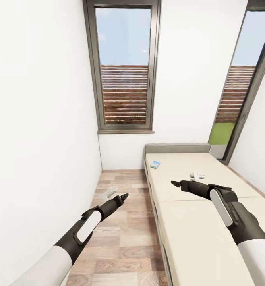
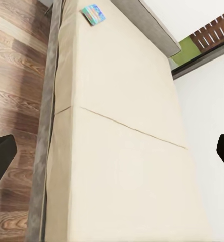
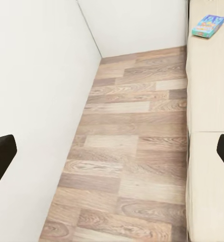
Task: Put all the toys in the child's room - the three board games (two on the bed and one on the table), the two jigsaw puzzles on the table, and the tennis ball on the table - inside the toy box on the table in the child's room.
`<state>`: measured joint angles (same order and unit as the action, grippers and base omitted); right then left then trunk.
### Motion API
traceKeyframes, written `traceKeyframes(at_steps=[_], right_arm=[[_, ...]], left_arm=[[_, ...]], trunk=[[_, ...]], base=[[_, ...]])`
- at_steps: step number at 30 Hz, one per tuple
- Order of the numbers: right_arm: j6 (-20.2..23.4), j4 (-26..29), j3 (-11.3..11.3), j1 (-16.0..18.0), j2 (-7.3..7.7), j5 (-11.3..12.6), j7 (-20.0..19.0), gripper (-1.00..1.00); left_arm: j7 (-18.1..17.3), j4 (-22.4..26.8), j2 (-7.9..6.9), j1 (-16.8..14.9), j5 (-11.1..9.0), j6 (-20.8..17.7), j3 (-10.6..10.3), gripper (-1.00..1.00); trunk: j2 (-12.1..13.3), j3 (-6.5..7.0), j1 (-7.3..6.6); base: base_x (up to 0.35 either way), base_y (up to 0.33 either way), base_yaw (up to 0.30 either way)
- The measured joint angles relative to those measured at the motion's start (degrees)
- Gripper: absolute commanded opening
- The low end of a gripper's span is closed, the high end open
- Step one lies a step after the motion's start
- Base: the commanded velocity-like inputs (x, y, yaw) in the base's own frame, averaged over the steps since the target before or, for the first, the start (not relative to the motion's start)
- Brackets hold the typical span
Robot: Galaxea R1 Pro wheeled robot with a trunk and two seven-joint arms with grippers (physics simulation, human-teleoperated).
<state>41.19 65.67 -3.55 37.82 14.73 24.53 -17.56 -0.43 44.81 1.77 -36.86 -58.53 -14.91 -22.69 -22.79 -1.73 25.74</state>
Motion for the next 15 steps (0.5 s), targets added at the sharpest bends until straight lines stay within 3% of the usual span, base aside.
traceKeyframes(at_steps=[15], right_arm=[[0.0, 0.32, 0.0, -0.12, 0.0, -0.05, 0.0, 1.0]], left_arm=[[-0.03, 0.06, 0.03, 0.0, 0.0, -0.03, -0.05, 1.0]], trunk=[[0.0, 0.0, 0.0]], base=[[0.037, 0.047, -0.033]])
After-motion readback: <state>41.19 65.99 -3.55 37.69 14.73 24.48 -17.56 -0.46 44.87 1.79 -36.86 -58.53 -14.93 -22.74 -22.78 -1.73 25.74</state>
